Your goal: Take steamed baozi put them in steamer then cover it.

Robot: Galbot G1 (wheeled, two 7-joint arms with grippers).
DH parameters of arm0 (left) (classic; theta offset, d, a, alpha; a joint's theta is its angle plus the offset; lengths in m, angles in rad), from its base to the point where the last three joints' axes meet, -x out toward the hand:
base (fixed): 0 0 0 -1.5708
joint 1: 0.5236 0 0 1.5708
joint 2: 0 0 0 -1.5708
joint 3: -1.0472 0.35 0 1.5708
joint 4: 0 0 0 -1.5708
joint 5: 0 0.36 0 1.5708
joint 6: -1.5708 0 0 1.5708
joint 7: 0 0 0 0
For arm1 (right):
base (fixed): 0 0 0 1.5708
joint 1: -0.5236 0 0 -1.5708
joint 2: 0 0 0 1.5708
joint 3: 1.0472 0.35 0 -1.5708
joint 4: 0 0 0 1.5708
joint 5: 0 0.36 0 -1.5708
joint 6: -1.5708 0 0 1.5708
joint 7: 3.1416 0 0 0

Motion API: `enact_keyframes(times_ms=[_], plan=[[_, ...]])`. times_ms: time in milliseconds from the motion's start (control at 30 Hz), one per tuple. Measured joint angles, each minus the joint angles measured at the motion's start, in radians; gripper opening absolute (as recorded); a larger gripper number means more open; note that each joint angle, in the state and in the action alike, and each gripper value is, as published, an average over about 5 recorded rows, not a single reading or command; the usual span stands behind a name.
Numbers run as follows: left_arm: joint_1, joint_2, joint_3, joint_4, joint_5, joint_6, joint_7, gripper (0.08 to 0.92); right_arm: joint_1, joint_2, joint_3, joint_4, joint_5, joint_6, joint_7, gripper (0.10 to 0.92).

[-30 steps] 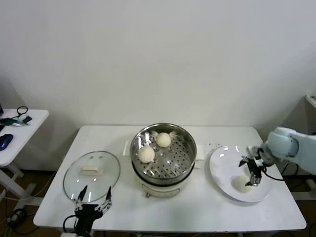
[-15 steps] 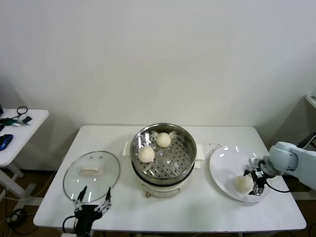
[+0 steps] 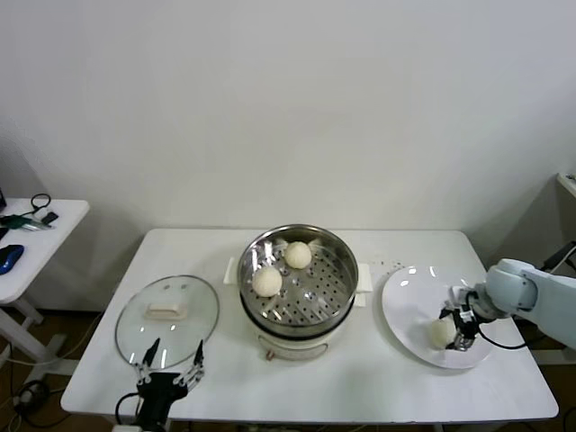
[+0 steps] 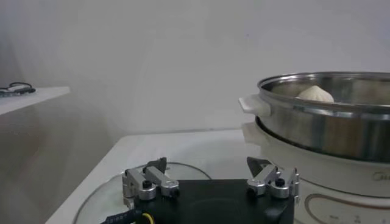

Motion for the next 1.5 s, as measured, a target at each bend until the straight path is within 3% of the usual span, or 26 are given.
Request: enact_keyframes(times_ms=[400, 867, 1167, 1500], plan=[[0.004, -0.003, 0.001, -0.013, 0.007, 0.003, 0.000, 0.823, 0.203, 0.027, -0.136, 0.021, 0.039, 0.088, -0.063, 0.661], [0.013, -0.003, 0.003, -0.016, 0.018, 0.001, 0.001, 0.823, 0.785, 0.339, -0.369, 0.092, 0.137, 0.529, -0.179, 0.661], [0.024, -0.003, -0.015, -0.022, 0.008, -0.005, -0.006, 0.823, 0.807, 0.534, -0.357, 0.168, 0.031, 0.679, -0.164, 0.661], [0.021, -0.003, -0.019, -0.014, 0.005, -0.001, -0.010, 0.823, 0.660, 0.656, -0.351, 0.154, -0.142, 0.722, -0.096, 0.656]])
